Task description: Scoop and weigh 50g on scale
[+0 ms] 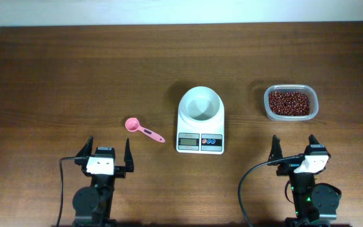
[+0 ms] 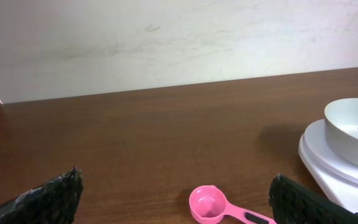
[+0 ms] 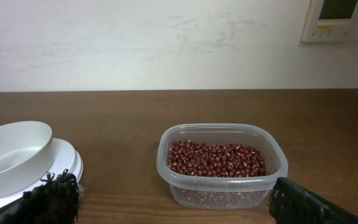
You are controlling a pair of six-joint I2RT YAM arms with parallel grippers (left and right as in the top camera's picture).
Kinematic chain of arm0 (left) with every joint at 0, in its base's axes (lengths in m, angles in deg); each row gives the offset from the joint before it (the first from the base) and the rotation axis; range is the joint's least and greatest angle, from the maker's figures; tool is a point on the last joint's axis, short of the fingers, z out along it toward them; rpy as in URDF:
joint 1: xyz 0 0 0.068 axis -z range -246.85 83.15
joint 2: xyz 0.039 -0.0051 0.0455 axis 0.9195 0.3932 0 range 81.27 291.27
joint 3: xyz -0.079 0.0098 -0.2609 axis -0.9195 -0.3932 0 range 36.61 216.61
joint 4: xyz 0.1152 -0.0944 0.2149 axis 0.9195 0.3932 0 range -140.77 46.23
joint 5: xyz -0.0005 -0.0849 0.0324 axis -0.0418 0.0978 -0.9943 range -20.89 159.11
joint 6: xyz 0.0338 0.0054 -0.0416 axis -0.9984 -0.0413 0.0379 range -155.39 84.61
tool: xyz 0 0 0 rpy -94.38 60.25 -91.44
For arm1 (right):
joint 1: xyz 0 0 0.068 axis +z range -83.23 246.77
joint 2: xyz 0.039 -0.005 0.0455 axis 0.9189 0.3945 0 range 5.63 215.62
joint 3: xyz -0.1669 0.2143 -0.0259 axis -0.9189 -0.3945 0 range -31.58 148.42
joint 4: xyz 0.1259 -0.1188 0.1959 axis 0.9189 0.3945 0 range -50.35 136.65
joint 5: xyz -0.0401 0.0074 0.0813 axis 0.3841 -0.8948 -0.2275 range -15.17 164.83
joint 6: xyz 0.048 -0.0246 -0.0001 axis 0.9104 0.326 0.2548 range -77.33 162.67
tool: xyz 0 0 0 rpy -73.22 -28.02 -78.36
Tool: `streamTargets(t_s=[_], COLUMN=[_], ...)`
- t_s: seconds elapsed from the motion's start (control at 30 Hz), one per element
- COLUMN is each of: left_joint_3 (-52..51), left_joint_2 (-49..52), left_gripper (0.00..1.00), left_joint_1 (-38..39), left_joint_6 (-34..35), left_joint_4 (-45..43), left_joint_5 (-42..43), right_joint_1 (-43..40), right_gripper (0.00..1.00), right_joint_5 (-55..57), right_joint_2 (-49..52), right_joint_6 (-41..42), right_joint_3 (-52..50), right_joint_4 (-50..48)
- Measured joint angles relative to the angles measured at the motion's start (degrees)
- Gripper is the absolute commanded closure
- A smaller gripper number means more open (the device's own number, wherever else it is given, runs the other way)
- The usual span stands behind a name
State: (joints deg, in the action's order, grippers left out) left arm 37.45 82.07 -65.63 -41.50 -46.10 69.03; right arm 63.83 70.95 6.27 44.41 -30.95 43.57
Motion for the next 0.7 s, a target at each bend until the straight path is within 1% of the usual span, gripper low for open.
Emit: streamTargets(t_s=[0.27,0.6,0.7], left_joint_3=[0.0,-0.02,-0.09], left_joint_2=[0.0,0.0,0.0], left_gripper=[0.01,0.01,0.01], left_joint_1=[0.0,0.0,0.0], left_joint_6=[-3.54,-4.0,-4.0], left_joint_4=[-0.17,-1.51,-4.61], left_joint_5=[-3.21,-2.95,-2.93], right_joint_1=[0.0,0.0,0.0], right_gripper=[0.01,0.01,0.01], right_joint_5=[0.0,0.0,0.0], right_joint_2=[-0.02,-0.02,-0.02], right_joint_6=[0.04,0.0,0.04], right_joint_3=[0.0,0.0,0.0], right_joint_4=[0.0,0.0,0.0])
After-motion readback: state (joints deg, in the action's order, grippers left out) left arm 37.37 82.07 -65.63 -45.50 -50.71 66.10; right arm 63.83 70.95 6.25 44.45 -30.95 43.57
